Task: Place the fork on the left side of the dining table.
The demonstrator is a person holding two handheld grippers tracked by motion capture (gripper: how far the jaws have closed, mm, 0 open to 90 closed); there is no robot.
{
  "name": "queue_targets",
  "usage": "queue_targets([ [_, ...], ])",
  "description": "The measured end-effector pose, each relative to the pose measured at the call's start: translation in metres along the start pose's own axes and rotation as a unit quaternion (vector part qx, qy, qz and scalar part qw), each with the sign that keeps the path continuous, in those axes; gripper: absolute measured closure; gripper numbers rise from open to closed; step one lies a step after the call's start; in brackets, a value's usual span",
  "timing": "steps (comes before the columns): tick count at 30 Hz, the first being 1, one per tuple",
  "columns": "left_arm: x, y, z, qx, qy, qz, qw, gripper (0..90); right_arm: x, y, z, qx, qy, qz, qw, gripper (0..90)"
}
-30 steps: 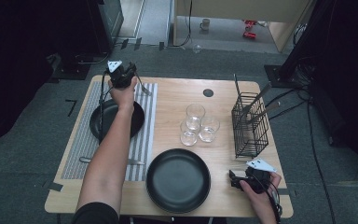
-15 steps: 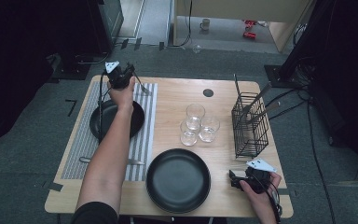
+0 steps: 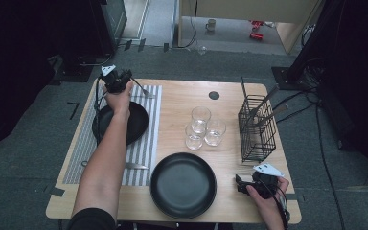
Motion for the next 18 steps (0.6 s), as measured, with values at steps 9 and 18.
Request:
queue_targets([
  [9, -0.001, 0.018, -0.010, -0.019, 0.022, 0.012, 0.9995, 69.9, 0.000, 0.000, 0.000, 0.000, 0.000, 0.000, 1.0000, 1.3],
  [18, 0.002, 0.027, -0.016, -0.014, 0.049, 0.022, 0.9985, 59.4, 0.000, 0.000, 0.000, 0.000, 0.000, 0.000, 1.0000, 1.4],
])
Point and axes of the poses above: each handheld gripper's, and its own axes: x roughly forward along the jaws, z roughly out of its top, y roughly to its left, the point moved 2 cm from there along x, roughly forward along the jaws, and after that the axes turned 15 degrees about x, right-handed, at the moved point
